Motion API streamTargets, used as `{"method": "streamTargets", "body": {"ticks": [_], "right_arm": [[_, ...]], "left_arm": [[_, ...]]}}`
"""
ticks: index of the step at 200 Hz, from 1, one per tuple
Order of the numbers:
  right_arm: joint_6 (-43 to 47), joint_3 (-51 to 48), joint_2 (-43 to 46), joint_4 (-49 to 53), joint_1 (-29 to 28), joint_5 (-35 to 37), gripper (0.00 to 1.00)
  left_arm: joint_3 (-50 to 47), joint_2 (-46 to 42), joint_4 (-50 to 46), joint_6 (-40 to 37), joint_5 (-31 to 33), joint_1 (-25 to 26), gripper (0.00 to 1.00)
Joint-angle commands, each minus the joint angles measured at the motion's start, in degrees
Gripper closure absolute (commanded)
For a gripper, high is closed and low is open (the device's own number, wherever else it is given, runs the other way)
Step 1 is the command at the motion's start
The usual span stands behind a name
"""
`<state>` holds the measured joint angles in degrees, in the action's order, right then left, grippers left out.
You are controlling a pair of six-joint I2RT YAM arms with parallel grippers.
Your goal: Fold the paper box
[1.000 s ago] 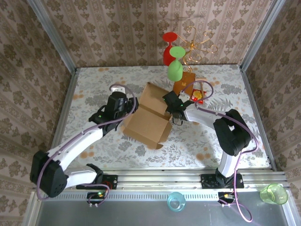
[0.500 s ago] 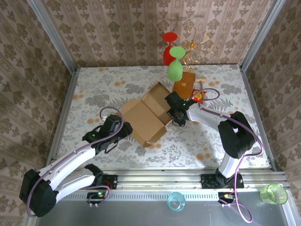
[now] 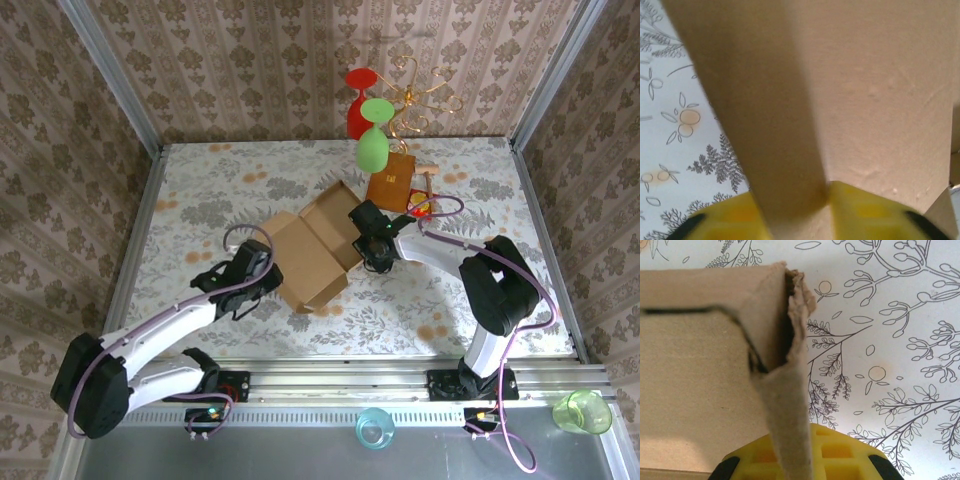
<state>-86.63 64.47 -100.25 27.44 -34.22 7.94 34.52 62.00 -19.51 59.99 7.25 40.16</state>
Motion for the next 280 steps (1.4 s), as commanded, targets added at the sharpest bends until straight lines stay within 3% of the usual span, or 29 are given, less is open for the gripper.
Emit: {"method": "streamTargets", "body": {"ticks": [1,23,31,45,55,97,147,182,231,264,280], "right_arm": [[-2.29,-0.67,-0.23,0.72,-0.67,-0.64,1.00],[-1.71,-1.25,-0.11,-0.99,-0.98,-2.85,0.97],[-0.85,-1.74,0.22,-2.41,-1.16,-3.55,0.84],[0.34,-2.64,1.54,-3.86,-1.46,-4.39,0.52],[2.07,-3.29,2.92,-4.83,-1.72,-4.91,0.37],[12.39,-8.62,15.16,-10.08,-3.35,-3.76,0.05],[29.97,-16.46,31.16,-19.84,-4.37,-1.94,0.02],[51.30,-16.57,32.66,-24.56,-3.07,-4.04,0.10],[77.98,-21.71,34.80,-39.53,0.34,-9.65,0.18],[91.10,-26.60,30.26,-53.28,6.21,-23.90,0.17],[91.49,-25.65,26.70,-55.53,9.27,-30.92,0.16]], "left_arm": [[2.79,1.01,-0.13,-1.27,2.13,0.37,0.97],[5.88,2.34,-4.39,-3.74,4.91,0.47,1.00],[7.39,2.88,-6.59,-4.93,6.28,0.52,1.00],[9.77,3.54,-9.68,-7.51,8.43,0.53,1.00],[11.35,3.91,-11.36,-9.85,9.52,0.40,1.00],[21.38,8.19,-20.43,-22.71,14.02,-0.53,1.00],[31.64,14.02,-23.39,-38.78,12.74,-1.61,1.00],[38.12,17.29,-24.75,-48.81,12.58,-1.46,1.00],[48.61,24.32,-31.03,-63.41,20.25,2.61,1.00],[51.69,27.61,-31.63,-72.88,20.94,5.73,1.00],[52.80,28.33,-32.10,-75.94,20.76,6.50,1.00]]}}
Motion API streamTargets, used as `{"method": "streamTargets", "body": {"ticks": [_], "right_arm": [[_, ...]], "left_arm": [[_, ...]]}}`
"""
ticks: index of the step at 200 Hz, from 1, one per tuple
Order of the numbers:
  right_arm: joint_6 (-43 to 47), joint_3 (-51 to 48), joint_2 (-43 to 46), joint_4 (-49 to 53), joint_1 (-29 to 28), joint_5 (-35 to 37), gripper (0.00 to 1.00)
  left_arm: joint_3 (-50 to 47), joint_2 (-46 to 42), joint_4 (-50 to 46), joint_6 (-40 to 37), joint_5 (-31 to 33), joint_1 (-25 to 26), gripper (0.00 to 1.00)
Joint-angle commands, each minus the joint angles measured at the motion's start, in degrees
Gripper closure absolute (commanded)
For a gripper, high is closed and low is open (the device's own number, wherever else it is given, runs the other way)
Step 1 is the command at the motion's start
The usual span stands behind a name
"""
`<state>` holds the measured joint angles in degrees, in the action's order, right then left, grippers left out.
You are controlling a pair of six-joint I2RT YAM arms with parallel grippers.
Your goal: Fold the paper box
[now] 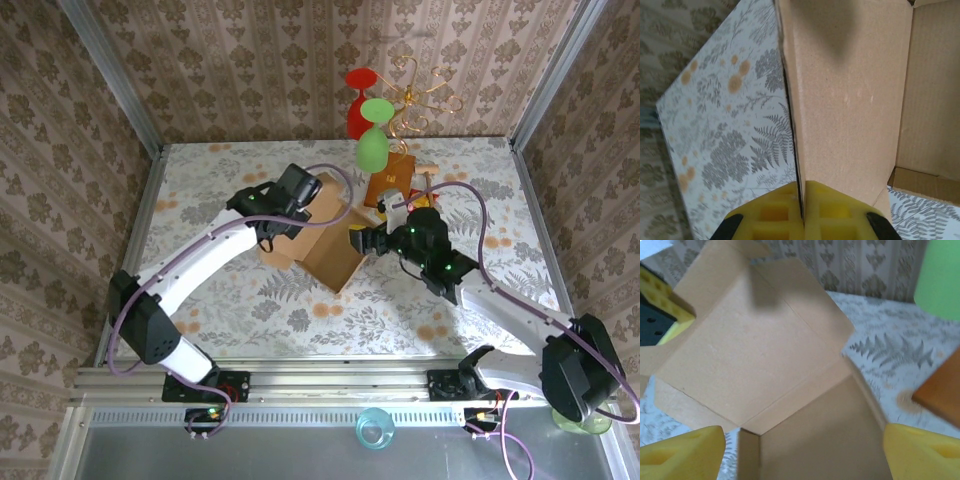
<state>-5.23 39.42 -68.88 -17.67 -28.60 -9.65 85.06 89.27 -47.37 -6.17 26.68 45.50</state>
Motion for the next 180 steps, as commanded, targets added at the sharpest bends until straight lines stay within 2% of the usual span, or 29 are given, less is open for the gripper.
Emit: {"method": "streamTargets", "body": {"ticks": [1,41,94,136,159,180], "right_arm": [[9.99,-0.45,-4.94,-10.43,3.82,-13.62,0.16],[16.19,1.10,-13.76,-17.39,4.49,-11.81,0.16],[20.02,6.98,-18.97,-12.81,4.69,-13.22,0.16],[20.20,10.41,-22.51,-10.81,4.45,-14.43,0.20],[20.62,12.28,-23.74,-8.37,4.28,-15.95,0.27],[20.44,12.40,-23.93,-8.07,3.86,-16.50,0.37]], "left_arm": [[2.33,1.06,-4.27,-10.06,1.34,1.21,1.00],[2.96,1.48,-4.57,-17.10,3.22,3.02,1.00],[2.66,0.51,-3.66,-22.42,1.09,4.24,1.00],[2.45,0.54,-3.03,-24.39,-0.70,4.56,1.00],[2.47,0.36,-2.71,-25.00,-1.01,4.61,1.00],[2.75,0.68,-2.68,-25.13,-0.79,4.71,1.00]]}}
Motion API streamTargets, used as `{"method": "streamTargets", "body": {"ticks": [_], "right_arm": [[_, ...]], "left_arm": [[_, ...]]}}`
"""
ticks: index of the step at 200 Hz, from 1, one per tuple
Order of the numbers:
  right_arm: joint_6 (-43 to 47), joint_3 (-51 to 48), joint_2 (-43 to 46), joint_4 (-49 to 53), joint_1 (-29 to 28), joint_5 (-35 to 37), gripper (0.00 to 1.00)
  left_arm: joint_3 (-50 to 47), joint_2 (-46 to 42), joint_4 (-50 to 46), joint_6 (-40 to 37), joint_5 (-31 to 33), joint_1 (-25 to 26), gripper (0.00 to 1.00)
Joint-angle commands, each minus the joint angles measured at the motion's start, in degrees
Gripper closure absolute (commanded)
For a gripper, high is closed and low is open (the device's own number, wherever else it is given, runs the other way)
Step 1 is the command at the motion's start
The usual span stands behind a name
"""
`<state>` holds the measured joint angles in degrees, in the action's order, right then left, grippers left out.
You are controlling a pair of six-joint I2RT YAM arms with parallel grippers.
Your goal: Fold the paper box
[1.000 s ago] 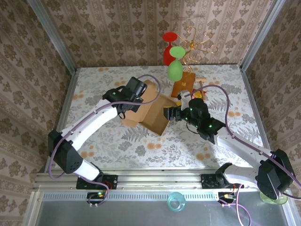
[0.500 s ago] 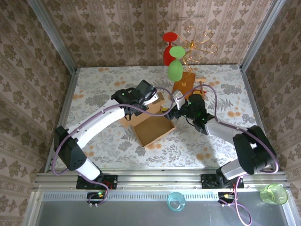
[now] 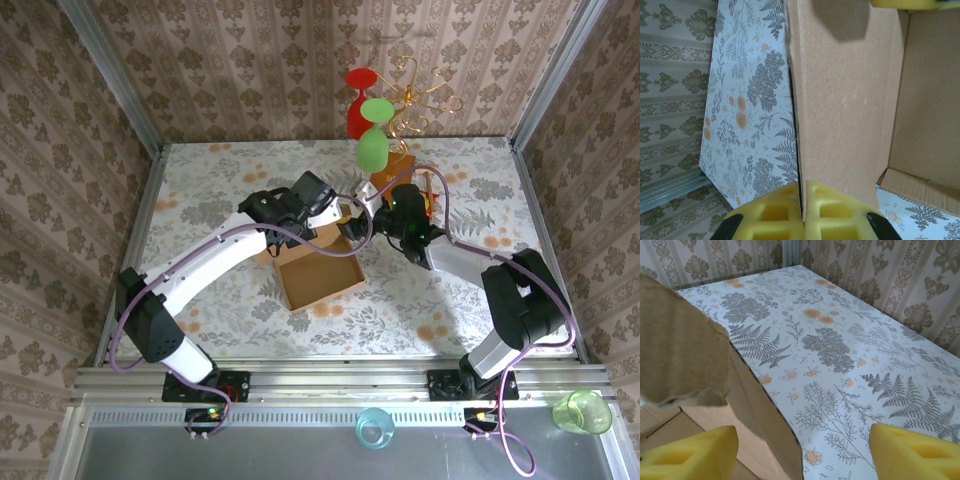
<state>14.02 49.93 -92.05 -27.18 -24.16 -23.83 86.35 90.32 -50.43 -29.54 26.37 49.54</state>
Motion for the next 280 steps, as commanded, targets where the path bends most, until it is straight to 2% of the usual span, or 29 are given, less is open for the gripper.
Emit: {"method": "streamTargets", "body": {"ticks": [1,51,65,99,110,118,128,145,163,176,192,222,280], "right_arm": [[1.23,1.91,-0.76,1.48,-0.60,-2.29,0.38],[1.40,1.40,0.01,2.08,-1.33,-0.93,0.70],[1.28,0.98,0.55,1.97,-1.41,-0.51,0.76],[1.18,-0.83,1.91,1.66,-1.36,0.01,0.89],[1.28,-1.54,2.34,1.52,-1.35,-0.06,0.92],[1.32,-2.26,2.69,1.47,-1.34,0.00,0.93],[1.23,-3.03,3.13,1.19,-1.24,0.01,0.95],[0.43,-4.86,4.17,0.20,-0.93,0.18,0.98],[-0.59,-7.23,5.37,-1.47,-0.76,0.54,0.99],[-1.30,-8.71,6.11,-2.53,-0.70,0.67,1.00],[-2.15,-10.14,6.61,-3.88,-0.68,0.82,1.00],[-2.77,-11.65,6.76,-4.90,-0.66,0.65,1.00],[-2.51,-11.46,6.70,-4.38,-0.45,0.47,1.00]], "left_arm": [[1.46,-0.35,0.40,-1.80,-0.51,0.66,1.00],[1.62,-0.04,1.26,-1.57,-0.33,1.23,0.99],[1.46,-0.06,1.90,-0.98,0.41,1.26,0.87],[-2.05,-3.34,9.48,3.65,6.54,1.22,0.46],[-4.58,-6.24,13.34,6.34,9.17,0.91,0.29],[-6.48,-8.77,15.29,9.76,9.22,0.16,0.18],[-8.89,-12.90,16.18,14.59,6.63,-1.52,0.12],[-14.85,-20.37,17.02,23.41,-4.27,-7.92,0.11],[-24.35,-28.05,20.51,32.57,-20.08,-18.69,0.12],[-30.89,-31.51,23.99,36.60,-29.00,-26.33,0.15],[-36.06,-32.70,27.38,38.43,-37.09,-31.98,0.18],[-39.39,-29.62,31.06,37.39,-40.06,-34.85,0.20],[-37.55,-21.00,36.42,35.17,-43.55,-35.16,0.21]]}}
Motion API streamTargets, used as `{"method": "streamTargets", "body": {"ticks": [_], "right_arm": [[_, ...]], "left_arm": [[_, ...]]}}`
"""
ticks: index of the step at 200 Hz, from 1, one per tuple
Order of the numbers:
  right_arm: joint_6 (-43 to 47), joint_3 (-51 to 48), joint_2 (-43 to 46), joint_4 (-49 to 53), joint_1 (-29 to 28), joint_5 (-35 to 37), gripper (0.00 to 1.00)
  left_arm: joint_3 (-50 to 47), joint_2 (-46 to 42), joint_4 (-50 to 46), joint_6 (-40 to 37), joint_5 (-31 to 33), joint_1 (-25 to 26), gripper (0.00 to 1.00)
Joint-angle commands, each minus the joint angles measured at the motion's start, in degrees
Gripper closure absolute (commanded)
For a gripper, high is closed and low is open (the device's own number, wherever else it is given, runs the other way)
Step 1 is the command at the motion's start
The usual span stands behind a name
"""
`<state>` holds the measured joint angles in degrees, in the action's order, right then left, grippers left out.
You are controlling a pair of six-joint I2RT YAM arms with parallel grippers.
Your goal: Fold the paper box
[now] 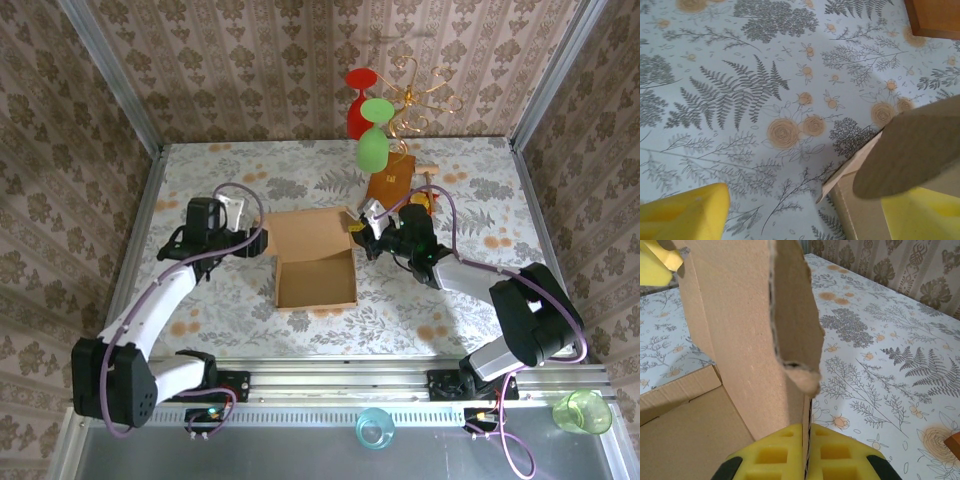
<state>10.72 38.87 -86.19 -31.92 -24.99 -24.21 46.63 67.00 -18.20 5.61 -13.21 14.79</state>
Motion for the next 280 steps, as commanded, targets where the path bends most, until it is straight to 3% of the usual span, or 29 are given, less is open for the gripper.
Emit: {"method": "streamTargets", "body": {"ticks": [1,41,71,95,151,173,223,258,280], "right_arm": [[0.79,-0.39,0.85,0.36,0.38,0.79,1.00],[0.55,0.38,-0.02,0.72,0.38,0.68,1.00],[0.19,0.50,-0.49,0.47,0.31,1.04,1.00],[-1.25,0.58,-0.86,-0.46,0.34,1.67,1.00],[-4.27,2.08,-2.55,-1.76,-1.60,6.81,1.00],[-5.97,3.14,-4.07,-3.34,-3.33,10.92,1.00],[-13.40,7.40,-12.56,-12.67,-6.83,23.21,1.00],[-18.71,8.86,-19.76,-23.90,-8.52,29.41,1.00],[-21.00,11.38,-23.47,-25.04,-9.10,30.68,1.00]], "left_arm": [[2.20,2.46,4.33,0.07,-4.04,-0.39,0.22],[2.18,5.05,6.07,0.60,-5.01,0.31,0.31],[1.92,5.33,7.83,2.15,-6.12,0.98,0.57],[2.85,6.37,7.59,3.51,-5.96,2.20,0.72],[4.35,7.79,7.54,6.51,-2.39,5.54,0.88],[5.24,7.70,7.84,8.13,2.59,7.36,1.00],[5.53,7.80,12.41,10.90,13.09,9.56,1.00],[2.45,7.10,19.73,9.83,14.50,9.91,1.00],[1.16,7.26,22.42,8.91,14.18,9.90,1.00]]}}
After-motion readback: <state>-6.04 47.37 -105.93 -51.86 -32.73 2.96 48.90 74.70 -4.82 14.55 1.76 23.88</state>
